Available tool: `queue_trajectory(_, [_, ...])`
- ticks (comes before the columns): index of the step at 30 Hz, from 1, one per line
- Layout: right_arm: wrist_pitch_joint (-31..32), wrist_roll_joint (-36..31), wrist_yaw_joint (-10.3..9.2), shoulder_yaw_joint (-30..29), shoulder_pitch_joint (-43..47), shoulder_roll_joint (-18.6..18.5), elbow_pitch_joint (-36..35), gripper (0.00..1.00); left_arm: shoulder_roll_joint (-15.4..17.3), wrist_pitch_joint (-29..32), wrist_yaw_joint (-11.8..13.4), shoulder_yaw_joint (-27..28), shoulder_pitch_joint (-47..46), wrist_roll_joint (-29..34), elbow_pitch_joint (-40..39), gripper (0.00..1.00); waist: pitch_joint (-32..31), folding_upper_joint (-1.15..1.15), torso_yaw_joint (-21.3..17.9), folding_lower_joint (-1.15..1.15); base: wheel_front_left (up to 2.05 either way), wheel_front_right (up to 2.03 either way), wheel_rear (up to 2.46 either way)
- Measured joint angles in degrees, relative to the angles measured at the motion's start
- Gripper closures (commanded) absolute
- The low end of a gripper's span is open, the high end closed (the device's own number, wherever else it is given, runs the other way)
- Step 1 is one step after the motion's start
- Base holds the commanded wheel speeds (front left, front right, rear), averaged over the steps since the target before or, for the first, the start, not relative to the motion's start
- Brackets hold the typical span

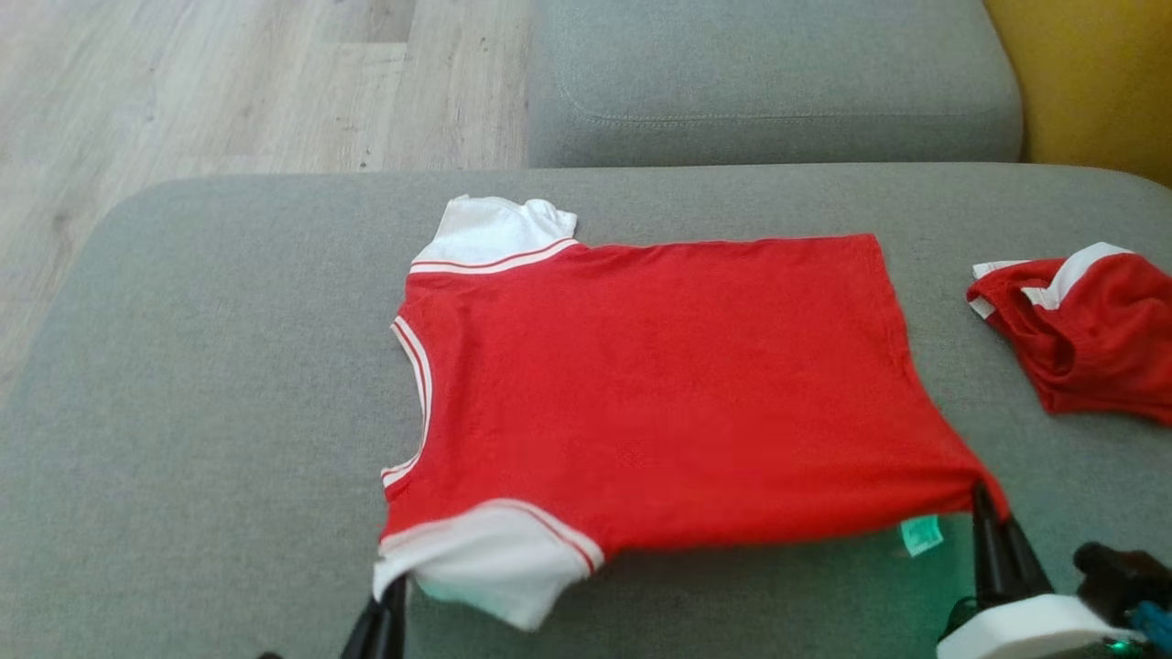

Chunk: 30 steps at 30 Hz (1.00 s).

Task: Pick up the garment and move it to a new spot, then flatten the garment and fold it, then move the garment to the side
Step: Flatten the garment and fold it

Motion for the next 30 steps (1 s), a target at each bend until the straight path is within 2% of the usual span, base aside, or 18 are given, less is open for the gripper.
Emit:
queue_trajectory(10, [2.7, -1.2, 0.0, 0.8, -3.0, 0.0, 5.9, 1.0, -1.2, 0.4, -1.9, -1.3, -4.4, -0.1, 6.8, 1.0, 1.7, 0.0, 0.0, 0.01, 0.0, 0.0, 0.0])
queue_trajectory(19, [14.2, -5.0, 0.0, 0.5, -9.3, 0.0, 4.8, 1.0, -0.5, 5.9, -3.9, -2.3, -16.1, 1.3, 8.9, 1.0, 2.5, 0.0, -0.3, 0.01, 0.0, 0.0, 0.0])
queue_trajectory(24, [21.5, -6.9, 0.0, 0.4, -14.5, 0.0, 4.6, 1.0, 0.3, 10.5, -6.1, -2.3, -23.7, 1.0, 11.7, 1.0, 2.9, 0.0, -0.3, 0.01, 0.0, 0.0, 0.0])
queue_trajectory(25, [21.5, -6.9, 0.0, 0.4, -14.5, 0.0, 4.6, 1.0, 0.3, 10.5, -6.1, -2.3, -23.7, 1.0, 11.7, 1.0, 2.9, 0.0, -0.3, 0.01, 0.0, 0.0, 0.0])
queue_trajectory(30, [26.8, -8.3, 0.0, 0.1, -20.9, -0.1, 6.9, 1.0, 0.5, 14.7, -8.0, -2.2, -31.7, -0.3, 17.7, 1.0, 3.6, 0.0, -0.5, 0.01, 0.0, 0.0, 0.0])
